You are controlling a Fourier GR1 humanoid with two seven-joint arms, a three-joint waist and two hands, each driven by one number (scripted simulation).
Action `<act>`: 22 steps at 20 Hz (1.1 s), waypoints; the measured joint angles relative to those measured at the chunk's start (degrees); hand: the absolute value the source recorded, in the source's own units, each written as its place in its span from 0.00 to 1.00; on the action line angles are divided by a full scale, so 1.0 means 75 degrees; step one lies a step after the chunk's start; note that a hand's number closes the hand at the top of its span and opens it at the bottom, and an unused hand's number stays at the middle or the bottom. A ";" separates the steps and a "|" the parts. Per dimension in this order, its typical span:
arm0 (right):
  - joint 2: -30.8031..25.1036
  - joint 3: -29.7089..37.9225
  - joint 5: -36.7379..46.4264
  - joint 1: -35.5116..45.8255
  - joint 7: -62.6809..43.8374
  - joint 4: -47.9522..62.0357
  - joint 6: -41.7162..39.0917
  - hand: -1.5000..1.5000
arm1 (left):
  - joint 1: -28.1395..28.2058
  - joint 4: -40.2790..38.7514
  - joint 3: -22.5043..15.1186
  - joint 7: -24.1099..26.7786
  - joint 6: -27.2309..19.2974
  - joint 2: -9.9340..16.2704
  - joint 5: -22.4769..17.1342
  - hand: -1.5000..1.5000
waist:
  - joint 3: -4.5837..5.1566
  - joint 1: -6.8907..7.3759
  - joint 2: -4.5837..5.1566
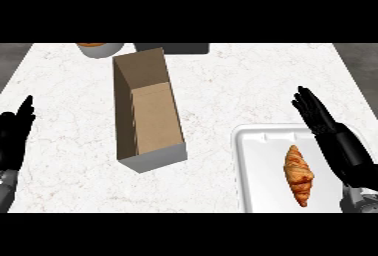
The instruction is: Pick the croissant from the tray and place it in the cardboard box
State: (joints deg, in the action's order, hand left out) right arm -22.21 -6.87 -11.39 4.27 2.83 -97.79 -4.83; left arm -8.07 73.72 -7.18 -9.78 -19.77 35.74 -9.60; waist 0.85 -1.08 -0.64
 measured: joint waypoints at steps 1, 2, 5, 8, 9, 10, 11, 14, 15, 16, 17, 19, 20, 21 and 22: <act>0.0010 0.0050 0.0086 0.0039 -0.0049 -0.0054 0.0056 0.00 | 0.0032 0.0026 -0.0010 0.0102 0.0009 -0.0095 0.0065 0.50 | -0.0026 0.0029 0.0017; 0.0036 0.0053 0.0299 0.0110 -0.0017 -0.0047 0.0188 0.00 | -0.0029 0.0096 -0.0032 0.0116 0.0040 -0.0153 0.0100 0.50 | -0.0044 0.0053 0.0031; 0.0140 0.0020 0.1156 0.0660 -0.0006 0.0159 0.0840 0.00 | 0.0099 0.0534 -0.0334 0.0429 -0.0024 -0.0511 0.0272 0.50 | -0.0080 0.0175 0.0056; -0.0623 0.0159 0.2563 0.0802 -0.0239 0.0561 0.1418 1.00 | 0.0167 0.0779 -0.0501 0.0595 0.0029 -0.0669 0.0298 0.50 | -0.0005 0.0090 0.0061; -0.0648 0.0302 0.2962 0.0763 -0.0374 0.0686 0.1873 0.00 | 0.0182 0.0832 -0.0548 0.0618 0.0064 -0.0725 0.0275 0.50 | -0.0022 0.0068 0.0064; -0.0543 0.0400 0.3280 0.0660 -0.0441 0.0779 0.2343 0.00 | 0.0222 0.0906 -0.0612 0.0645 0.0089 -0.0804 0.0258 0.50 | -0.0041 0.0060 0.0064; -0.0343 0.0411 0.3603 0.0503 -0.0401 0.0852 0.2837 0.00 | 0.0274 0.0963 -0.0643 0.0721 0.0111 -0.0857 0.0248 0.50 | -0.0057 0.0068 0.0065; 0.0172 0.0521 0.4086 0.0132 -0.0012 0.0966 0.3866 0.00 | 0.0556 0.1239 -0.0763 0.0825 0.0141 -0.1008 0.0292 0.50 | -0.0091 0.0110 0.0069; 0.0298 0.0478 0.4272 0.0049 0.0108 0.1020 0.4052 0.00 | 0.0606 0.1295 -0.0724 0.0841 0.0228 -0.1029 0.0280 0.50 | -0.0096 0.0119 0.0071; 0.0315 0.0405 0.4542 -0.0011 0.0025 0.0981 0.4156 0.00 | 0.0661 0.1422 -0.0679 0.0812 0.0255 -0.1011 0.0292 0.50 | -0.0100 0.0130 0.0072; 0.0226 0.0317 0.4818 -0.0117 -0.0088 0.0935 0.4160 0.00 | 0.0728 0.1526 -0.0684 0.0806 0.0261 -0.1010 0.0316 0.50 | -0.0102 0.0135 0.0069; -0.0050 0.0133 0.5343 -0.0293 -0.0523 0.0783 0.3963 0.00 | 0.0761 0.1577 -0.0703 0.0785 0.0261 -0.1060 0.0354 0.50 | -0.0101 0.0120 0.0065; -0.0278 0.0059 0.5633 -0.0359 -0.0817 0.0678 0.3783 0.00 | 0.0736 0.1553 -0.0717 0.0784 0.0211 -0.1132 0.0378 0.50 | -0.0095 0.0091 0.0063; -0.0573 0.0039 0.5878 -0.0418 -0.1079 0.0610 0.3541 0.00 | 0.0781 0.1597 -0.0711 0.0784 0.0221 -0.1105 0.0387 0.50 | -0.0089 0.0093 0.0055; -0.0803 -0.0021 0.6128 -0.0411 -0.1408 0.0528 0.3278 0.00 | 0.0816 0.1651 -0.0741 0.0768 0.0217 -0.1125 0.0403 0.50 | -0.0087 0.0104 0.0052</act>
State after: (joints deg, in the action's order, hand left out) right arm -28.23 -7.03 34.57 1.19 -7.74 -93.83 19.75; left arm -1.95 86.10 -12.73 -4.02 -18.15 27.30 -6.57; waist 0.20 -0.29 -0.25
